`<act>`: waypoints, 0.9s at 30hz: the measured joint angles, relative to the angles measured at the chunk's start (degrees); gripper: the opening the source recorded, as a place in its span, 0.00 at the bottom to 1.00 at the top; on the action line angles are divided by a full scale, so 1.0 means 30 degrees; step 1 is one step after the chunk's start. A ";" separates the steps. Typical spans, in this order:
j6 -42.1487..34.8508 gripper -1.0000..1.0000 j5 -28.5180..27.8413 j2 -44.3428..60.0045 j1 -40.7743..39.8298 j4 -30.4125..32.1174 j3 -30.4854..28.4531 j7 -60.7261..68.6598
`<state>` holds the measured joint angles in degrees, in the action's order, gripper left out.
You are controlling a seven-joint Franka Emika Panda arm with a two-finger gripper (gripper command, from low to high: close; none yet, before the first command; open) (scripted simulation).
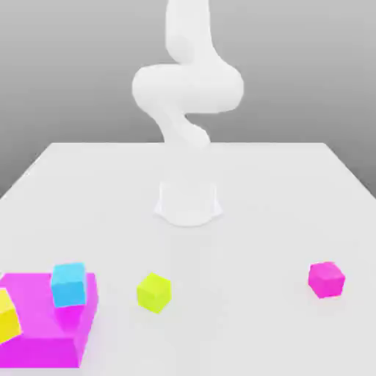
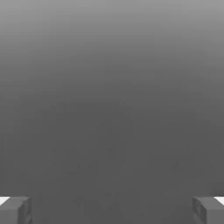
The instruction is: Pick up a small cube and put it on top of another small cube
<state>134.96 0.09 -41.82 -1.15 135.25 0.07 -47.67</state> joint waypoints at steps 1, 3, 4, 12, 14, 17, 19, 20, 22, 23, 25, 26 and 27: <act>0.0514 0.50 0.0009 0.0661 -0.0179 0.0550 0.0009 -0.0302; 0.1514 0.50 0.0026 0.1965 -0.0538 0.1617 0.0038 -0.0893; 0.2011 0.50 0.0034 0.2608 -0.0709 0.2144 0.0048 -0.1187; 0.6043 0.50 0.0081 0.7875 -0.2096 0.6414 0.0143 -0.3612; 0.7153 0.50 0.0045 0.9353 -0.2449 0.7562 0.0136 -0.4307; 0.9046 0.50 -0.0034 1.1896 -0.2843 0.9431 -0.0088 -0.5469; 1.0331 0.50 0.0002 1.3580 -0.3049 1.0202 -0.0161 -0.5958; 1.0923 0.50 0.0016 1.4323 -0.3130 1.0247 -0.0184 -0.6034; 1.2072 0.50 0.0061 1.5745 -0.3139 1.0120 -0.0153 -0.6065; 1.2639 0.50 0.0076 1.6443 -0.3165 1.0014 -0.0122 -0.6065; 1.3765 0.50 0.0096 1.7832 -0.3203 0.9773 -0.0078 -0.6059; 1.4331 0.50 0.0112 1.8525 -0.3226 0.9648 -0.0052 -0.6047; 1.4679 0.00 0.0117 1.8951 -0.3239 0.9570 -0.0038 -0.6043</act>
<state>179.00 0.44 15.03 -10.87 163.96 -0.04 -65.80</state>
